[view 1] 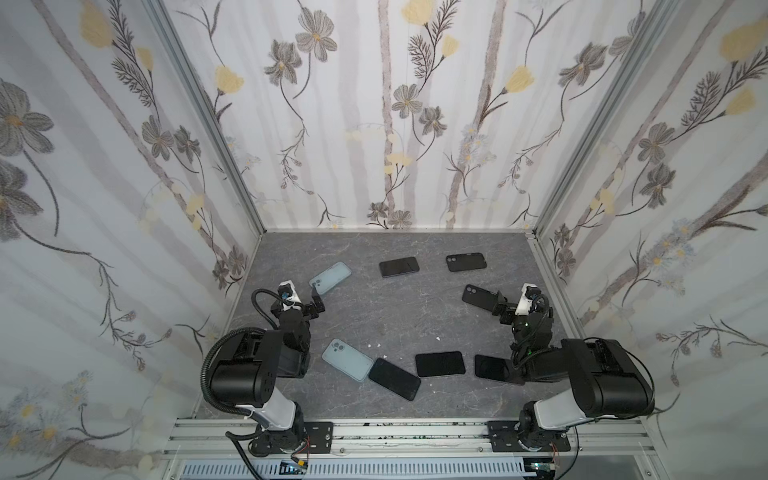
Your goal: Put the phone into the phone case
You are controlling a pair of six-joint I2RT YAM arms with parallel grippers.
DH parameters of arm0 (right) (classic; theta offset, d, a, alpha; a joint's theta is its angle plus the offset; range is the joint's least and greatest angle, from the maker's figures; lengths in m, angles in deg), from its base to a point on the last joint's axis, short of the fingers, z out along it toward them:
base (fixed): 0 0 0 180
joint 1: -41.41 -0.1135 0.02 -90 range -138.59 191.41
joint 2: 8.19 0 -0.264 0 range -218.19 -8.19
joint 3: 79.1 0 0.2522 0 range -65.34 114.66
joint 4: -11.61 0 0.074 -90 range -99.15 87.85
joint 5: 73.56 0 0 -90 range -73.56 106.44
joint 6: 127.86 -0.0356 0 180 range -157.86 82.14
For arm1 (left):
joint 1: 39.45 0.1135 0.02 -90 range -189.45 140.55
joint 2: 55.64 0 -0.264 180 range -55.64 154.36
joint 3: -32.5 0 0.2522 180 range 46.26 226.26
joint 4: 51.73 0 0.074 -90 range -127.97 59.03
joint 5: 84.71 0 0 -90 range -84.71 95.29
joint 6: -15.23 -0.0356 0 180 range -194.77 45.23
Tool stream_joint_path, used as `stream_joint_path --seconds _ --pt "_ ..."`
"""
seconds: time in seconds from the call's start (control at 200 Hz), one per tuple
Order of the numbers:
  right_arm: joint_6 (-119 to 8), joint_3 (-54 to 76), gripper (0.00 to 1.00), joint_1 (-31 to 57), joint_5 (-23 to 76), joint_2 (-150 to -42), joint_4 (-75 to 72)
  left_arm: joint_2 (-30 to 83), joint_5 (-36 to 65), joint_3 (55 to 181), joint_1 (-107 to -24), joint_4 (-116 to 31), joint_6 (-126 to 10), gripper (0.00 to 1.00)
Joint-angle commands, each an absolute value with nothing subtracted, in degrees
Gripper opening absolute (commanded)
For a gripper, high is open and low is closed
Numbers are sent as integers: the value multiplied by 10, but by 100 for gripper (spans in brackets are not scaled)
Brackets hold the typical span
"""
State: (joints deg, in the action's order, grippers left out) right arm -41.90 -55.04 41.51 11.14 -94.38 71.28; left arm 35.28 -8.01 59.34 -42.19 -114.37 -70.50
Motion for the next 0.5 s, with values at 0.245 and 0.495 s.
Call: stream_joint_path --seconds 0.245,0.495 --pt "-417 -548 100 415 106 -945 744 353 -80 595 -422 -1157 -710 100" --pt "-418 -548 100 415 108 -945 744 354 -77 597 -421 -1156 -709 100"
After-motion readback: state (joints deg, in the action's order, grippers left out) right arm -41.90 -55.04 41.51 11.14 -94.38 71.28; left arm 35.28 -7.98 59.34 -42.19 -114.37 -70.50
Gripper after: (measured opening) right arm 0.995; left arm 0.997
